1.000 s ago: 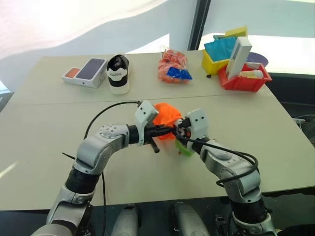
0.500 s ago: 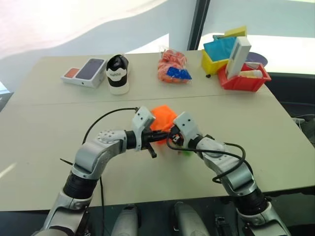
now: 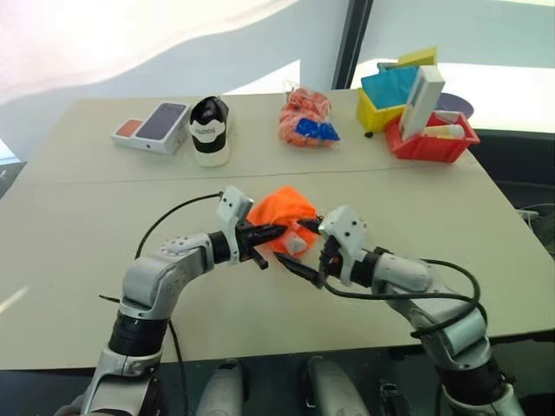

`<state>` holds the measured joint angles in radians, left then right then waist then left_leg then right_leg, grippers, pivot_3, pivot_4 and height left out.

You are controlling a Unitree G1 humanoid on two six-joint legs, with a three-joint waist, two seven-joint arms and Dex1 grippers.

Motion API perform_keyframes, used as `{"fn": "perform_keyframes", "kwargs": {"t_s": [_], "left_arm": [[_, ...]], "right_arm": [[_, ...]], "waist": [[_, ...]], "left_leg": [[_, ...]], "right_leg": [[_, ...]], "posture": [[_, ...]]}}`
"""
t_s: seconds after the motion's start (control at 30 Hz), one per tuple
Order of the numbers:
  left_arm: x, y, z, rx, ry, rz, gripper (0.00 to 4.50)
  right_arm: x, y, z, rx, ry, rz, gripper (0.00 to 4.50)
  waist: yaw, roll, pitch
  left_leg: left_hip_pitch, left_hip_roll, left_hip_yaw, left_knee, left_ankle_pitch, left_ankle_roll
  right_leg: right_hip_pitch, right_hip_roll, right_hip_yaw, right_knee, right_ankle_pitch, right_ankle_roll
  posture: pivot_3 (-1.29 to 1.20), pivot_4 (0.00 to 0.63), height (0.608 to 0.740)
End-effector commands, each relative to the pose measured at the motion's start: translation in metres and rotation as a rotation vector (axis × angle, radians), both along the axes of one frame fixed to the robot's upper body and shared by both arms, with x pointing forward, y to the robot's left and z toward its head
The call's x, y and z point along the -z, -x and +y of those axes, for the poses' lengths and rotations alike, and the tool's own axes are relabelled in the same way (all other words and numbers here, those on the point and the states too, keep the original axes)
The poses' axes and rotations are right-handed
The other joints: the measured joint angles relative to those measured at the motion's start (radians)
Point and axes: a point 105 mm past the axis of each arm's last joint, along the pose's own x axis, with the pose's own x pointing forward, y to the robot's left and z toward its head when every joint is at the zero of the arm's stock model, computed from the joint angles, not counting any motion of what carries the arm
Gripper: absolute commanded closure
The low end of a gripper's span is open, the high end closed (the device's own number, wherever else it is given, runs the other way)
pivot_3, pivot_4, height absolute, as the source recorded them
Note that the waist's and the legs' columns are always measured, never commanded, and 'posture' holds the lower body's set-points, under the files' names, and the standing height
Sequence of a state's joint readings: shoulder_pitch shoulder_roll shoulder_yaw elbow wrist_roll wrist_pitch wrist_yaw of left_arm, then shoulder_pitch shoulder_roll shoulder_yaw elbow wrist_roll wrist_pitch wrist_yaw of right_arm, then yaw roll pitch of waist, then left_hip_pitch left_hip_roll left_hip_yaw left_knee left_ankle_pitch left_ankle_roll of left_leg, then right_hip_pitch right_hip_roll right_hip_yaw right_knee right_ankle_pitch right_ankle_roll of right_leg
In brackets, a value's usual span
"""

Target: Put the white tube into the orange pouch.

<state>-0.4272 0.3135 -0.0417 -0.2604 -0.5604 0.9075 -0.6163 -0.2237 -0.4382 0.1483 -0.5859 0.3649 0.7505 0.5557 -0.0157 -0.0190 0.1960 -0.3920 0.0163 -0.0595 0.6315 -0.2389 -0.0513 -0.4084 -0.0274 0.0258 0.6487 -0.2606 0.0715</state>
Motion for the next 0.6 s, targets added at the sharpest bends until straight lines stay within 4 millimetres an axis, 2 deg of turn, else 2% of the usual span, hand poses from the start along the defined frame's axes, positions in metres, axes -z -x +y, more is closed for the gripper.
{"fn": "perform_keyframes", "kwargs": {"t_s": [0.03,0.23,0.6], "left_arm": [[-0.01,0.0,0.003,-0.004,0.028,-0.026,4.5],[-0.008,0.003,0.002,0.008,0.023,-0.019,4.5],[-0.004,0.016,0.004,0.049,-0.008,-0.021,4.5]], "right_arm": [[0.002,0.005,-0.01,-0.004,0.019,0.009,1.44],[0.023,0.003,0.0,-0.017,0.094,0.05,4.45],[0.036,-0.036,0.018,0.118,0.111,-0.027,4.45]], "waist": [[-0.001,0.0,0.0],[-0.004,0.0,0.0],[-0.003,0.0,0.0]], "left_leg": [[0.0,0.0,0.0,0.0,0.0,0.0],[0.0,0.0,0.0,-0.001,0.0,0.0],[0.0,0.0,0.0,-0.001,0.0,0.0]], "right_leg": [[0.0,0.0,0.0,0.0,0.0,0.0],[0.0,0.001,0.0,0.0,0.0,0.0],[-0.001,0.0,0.0,0.0,0.0,-0.001]], "posture": [[0.0,0.15,0.74],[0.0,0.15,0.74],[0.0,0.15,0.74]]}}
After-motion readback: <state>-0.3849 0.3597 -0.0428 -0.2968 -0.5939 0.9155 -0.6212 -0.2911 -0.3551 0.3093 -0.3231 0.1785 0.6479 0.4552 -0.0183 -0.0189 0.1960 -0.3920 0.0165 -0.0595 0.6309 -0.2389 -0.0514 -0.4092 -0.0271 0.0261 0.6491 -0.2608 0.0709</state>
